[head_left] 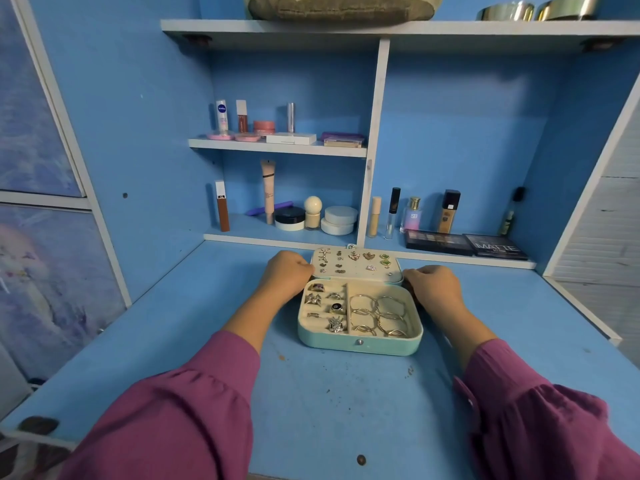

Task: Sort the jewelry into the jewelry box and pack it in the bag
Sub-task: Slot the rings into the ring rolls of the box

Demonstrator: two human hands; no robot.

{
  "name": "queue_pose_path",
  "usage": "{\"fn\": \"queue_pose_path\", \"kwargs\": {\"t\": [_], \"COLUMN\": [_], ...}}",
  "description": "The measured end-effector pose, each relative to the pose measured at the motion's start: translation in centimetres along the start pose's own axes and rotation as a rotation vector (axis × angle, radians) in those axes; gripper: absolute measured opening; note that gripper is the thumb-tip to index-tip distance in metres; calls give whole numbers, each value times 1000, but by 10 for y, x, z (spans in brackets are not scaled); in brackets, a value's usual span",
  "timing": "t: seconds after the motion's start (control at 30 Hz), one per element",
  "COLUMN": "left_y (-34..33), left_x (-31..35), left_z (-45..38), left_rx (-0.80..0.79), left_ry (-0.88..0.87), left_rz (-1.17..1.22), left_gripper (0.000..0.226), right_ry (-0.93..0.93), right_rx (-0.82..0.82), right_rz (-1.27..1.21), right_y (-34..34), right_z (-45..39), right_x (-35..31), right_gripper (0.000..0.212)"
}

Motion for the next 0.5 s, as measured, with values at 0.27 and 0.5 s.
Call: {"fn": "queue_pose_path", "kwargs": {"t": [0.27, 0.5], "left_y": [-13, -17], "left_x": [7, 10], "left_z": [-13, -20], "left_rx": [-50, -105], "left_ry": [-47, -10], "left_rz": [-106, -200], "left_gripper": [39, 50], "right_ry": [18, 9], "right_rx": [-27, -33], "right_rz": [-81, -102], "right_y": [-3, -5], "right_z": [-6, -10], "right_x": [4, 5], "right_gripper": [14, 12]}}
Point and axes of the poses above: each hand's wrist, its own z-axis away from the middle knuckle, its own y-axis out of the back of the hand, x = y × z, the point moved 2 cm from there along -z, towards the middle knuckle, and after that the axes turned 13 degrees about -y, right-handed, at the moved point
